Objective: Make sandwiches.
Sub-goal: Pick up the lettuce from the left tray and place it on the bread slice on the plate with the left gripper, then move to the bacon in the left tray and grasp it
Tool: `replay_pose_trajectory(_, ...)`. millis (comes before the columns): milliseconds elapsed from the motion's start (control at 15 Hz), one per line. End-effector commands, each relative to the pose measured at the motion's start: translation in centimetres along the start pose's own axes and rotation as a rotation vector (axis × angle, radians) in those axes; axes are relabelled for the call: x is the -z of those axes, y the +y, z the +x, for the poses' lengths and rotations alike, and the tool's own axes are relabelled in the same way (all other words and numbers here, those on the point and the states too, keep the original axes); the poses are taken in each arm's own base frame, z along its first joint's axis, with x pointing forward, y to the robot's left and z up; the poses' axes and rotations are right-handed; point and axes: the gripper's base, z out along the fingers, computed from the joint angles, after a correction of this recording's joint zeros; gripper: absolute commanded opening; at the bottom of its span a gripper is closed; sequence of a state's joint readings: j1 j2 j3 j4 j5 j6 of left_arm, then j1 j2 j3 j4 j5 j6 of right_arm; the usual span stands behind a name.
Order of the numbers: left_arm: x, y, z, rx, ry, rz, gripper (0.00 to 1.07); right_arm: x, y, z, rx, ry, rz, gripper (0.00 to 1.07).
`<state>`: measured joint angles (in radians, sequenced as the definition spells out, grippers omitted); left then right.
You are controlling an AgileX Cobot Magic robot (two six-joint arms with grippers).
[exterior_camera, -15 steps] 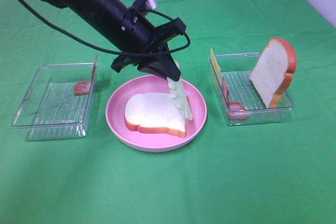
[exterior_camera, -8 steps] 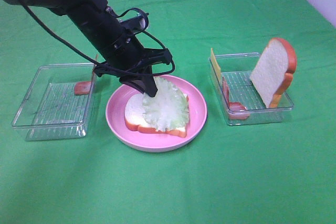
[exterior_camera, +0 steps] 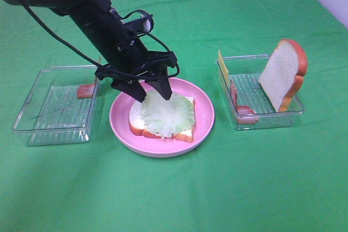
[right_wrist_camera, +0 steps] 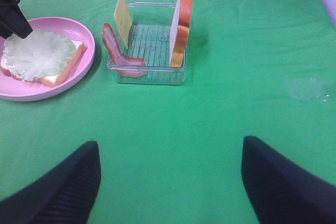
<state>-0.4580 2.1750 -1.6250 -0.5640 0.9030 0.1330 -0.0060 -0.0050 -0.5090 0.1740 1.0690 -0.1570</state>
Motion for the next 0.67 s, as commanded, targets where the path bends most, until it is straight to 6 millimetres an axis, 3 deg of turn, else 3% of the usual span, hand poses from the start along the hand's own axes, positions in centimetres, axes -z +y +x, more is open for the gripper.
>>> replay_pose_trajectory(67, 2.3, -0.2, -0.6, 0.031, -0.049, 0.002, 0.65, 0.2, 0.1, 0.1, -0.002, -0.023, 0.005, 0.71)
replay_pose_trajectory(267, 6.4, -0.4, -1.7, 0.064, -0.135, 0.0, 0.65, 0.2, 0.0, 0.1, -0.002, -0.023, 0.006, 0.71)
replay_pose_trajectory(333, 10.3, -0.8, -2.5, 0.049, -0.199, -0.021, 0.65, 0.2, 0.0, 0.1, -0.002, -0.023, 0.006, 0.71)
replay_pose_trajectory(400, 12.0, -1.0, -2.6, 0.05, -0.212, -0.064, 0.65, 0.2, 0.0, 0.1, -0.002, -0.023, 0.006, 0.71)
replay_pose_trajectory(533, 14.2, -0.6, -2.7, 0.081, -0.183, -0.204, 0.65, 0.2, 0.0, 0.1, -0.002, -0.023, 0.006, 0.71)
replay_pose_trajectory(667, 15.2, 0.1, -2.5, 0.097, -0.16, -0.329, 0.65, 0.2, 0.0, 0.1, -0.002, -0.023, 0.006, 0.71)
